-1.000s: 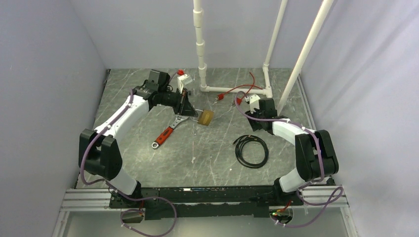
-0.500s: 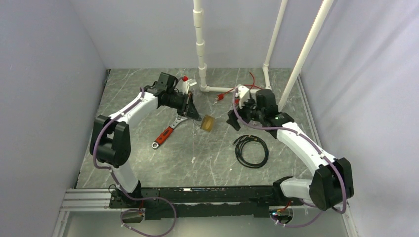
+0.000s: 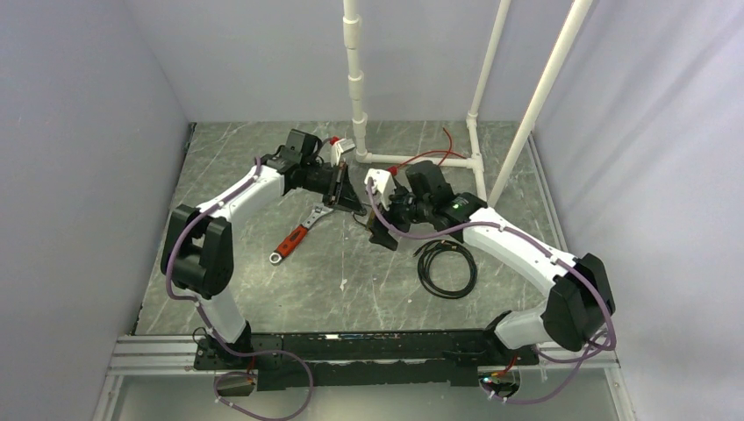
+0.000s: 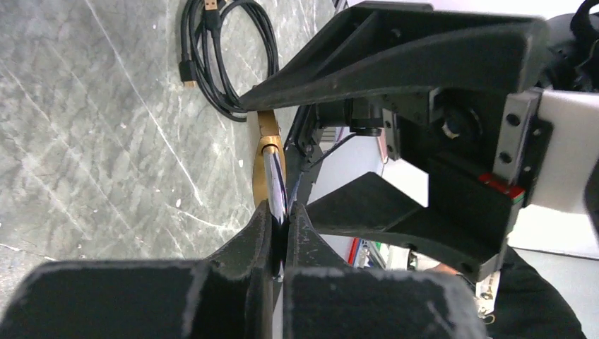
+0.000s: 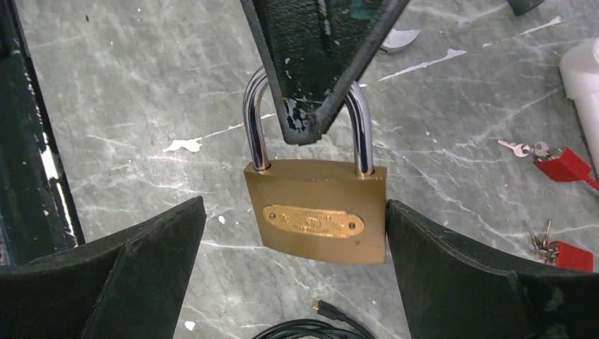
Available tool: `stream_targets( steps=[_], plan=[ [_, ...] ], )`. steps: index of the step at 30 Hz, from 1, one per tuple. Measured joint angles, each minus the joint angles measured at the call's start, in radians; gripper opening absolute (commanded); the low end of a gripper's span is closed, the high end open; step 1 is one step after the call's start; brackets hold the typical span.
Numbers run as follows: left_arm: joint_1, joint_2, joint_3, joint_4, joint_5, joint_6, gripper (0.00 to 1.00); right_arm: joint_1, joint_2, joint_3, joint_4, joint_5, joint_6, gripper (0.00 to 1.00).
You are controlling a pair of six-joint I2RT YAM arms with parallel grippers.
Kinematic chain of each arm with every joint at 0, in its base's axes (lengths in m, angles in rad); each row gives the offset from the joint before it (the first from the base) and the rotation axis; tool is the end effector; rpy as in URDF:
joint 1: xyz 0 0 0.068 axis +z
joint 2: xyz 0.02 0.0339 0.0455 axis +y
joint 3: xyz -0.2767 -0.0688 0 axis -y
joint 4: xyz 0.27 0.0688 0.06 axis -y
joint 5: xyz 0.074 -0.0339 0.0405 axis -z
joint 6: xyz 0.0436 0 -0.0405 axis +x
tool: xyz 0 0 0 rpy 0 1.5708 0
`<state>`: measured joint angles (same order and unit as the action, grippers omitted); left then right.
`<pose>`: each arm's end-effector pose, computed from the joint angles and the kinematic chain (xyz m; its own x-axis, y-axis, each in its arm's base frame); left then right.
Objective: Lock with the key
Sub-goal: Place the lock at the center of the board.
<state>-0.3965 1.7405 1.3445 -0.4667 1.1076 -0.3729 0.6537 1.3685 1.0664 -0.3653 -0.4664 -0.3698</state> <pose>0.3537 -0.1904 0.2664 -0.9109 0.2049 -0.3581 0.4053 0.2814 -0.8698 0.2490 0.2155 0.2916 -0.1605 -0.5296 -0.8329 -0.9455 0.3248 -0.0244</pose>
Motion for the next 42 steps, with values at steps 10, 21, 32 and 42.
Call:
stream_targets(
  steps=[10,21,32,42],
  plan=[
    [-0.006,0.000,-0.013,0.015,0.027,-0.017,0.00,0.052,0.033,0.000,-0.007,0.099,-0.051,0.84],
    [-0.006,0.000,-0.016,0.032,0.040,-0.011,0.42,0.046,0.034,0.000,0.001,0.141,-0.045,0.56],
    [0.086,-0.097,-0.040,0.032,0.041,0.030,0.90,-0.234,0.062,-0.039,-0.066,0.125,0.060,0.54],
    [0.134,-0.143,-0.050,0.019,0.006,0.073,0.92,-0.377,0.236,-0.039,-0.109,0.226,0.105,0.53]
  ],
)
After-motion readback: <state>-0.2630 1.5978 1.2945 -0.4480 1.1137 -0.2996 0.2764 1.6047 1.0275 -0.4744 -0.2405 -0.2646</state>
